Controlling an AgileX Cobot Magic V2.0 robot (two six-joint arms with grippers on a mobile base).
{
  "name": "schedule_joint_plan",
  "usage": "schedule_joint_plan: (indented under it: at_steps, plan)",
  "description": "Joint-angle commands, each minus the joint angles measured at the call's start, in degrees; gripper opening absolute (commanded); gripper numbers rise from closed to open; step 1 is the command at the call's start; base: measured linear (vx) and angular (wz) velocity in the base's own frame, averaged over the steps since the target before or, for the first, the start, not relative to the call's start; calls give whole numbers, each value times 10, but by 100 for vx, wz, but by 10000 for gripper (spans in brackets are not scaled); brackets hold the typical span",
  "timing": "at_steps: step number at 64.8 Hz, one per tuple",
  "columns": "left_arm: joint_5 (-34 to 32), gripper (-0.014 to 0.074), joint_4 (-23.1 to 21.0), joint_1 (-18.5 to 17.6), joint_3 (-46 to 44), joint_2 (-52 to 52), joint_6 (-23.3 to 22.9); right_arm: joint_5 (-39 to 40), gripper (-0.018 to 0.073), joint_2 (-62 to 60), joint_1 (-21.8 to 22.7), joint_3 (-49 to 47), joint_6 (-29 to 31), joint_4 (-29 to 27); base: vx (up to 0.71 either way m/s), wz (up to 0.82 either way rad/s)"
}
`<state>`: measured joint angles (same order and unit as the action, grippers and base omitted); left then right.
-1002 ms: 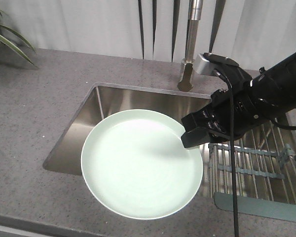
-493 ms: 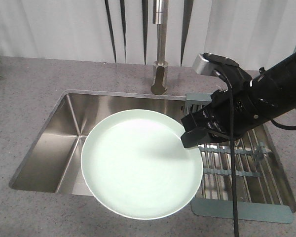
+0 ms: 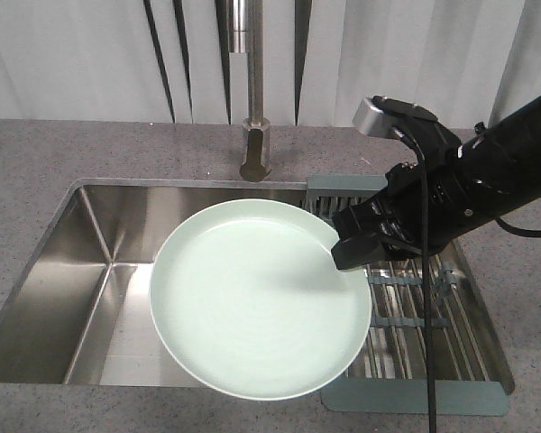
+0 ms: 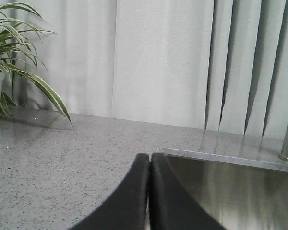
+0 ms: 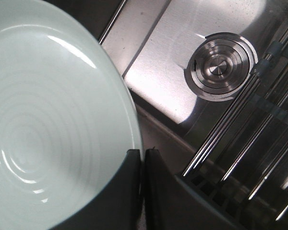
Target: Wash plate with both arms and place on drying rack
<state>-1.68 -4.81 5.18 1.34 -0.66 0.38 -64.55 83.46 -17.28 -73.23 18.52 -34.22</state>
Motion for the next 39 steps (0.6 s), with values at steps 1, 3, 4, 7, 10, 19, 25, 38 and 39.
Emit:
schedule_joint_plan:
  at_steps: [1, 3, 4, 7, 10, 19, 25, 38, 39]
  plan:
    - [-45, -6, -2, -4, -13, -8, -4, 14, -4, -22, 1, -15, 4, -24, 4, -3]
    - [-45, -6, -2, -4, -13, -8, -4, 14, -4, -22, 1, -15, 4, -24, 4, -3]
    - [-45, -6, -2, -4, -13, -8, -4, 14, -4, -22, 1, -15, 4, -24, 4, -2]
    - [-45, -6, -2, -4, -13, -8, -4, 14, -4, -22, 1, -15, 4, -24, 4, -1]
    - [-45, -6, -2, -4, -13, -8, -4, 14, -4, -22, 1, -15, 4, -24, 4, 0]
    - [-45, -6, -2, -4, -13, -8, -4, 14, -4, -22, 1, -15, 4, -24, 3, 0]
    - [-45, -6, -2, -4, -13, -8, -4, 14, -4, -22, 1, -15, 4, -24, 4, -2]
    - [-45, -6, -2, -4, -13, -8, -4, 14, -4, -22, 1, -15, 4, -24, 4, -4]
    - [-45, -6, -2, -4, -13, -8, -4, 14, -4, -22, 1, -15, 4, -24, 5, -7]
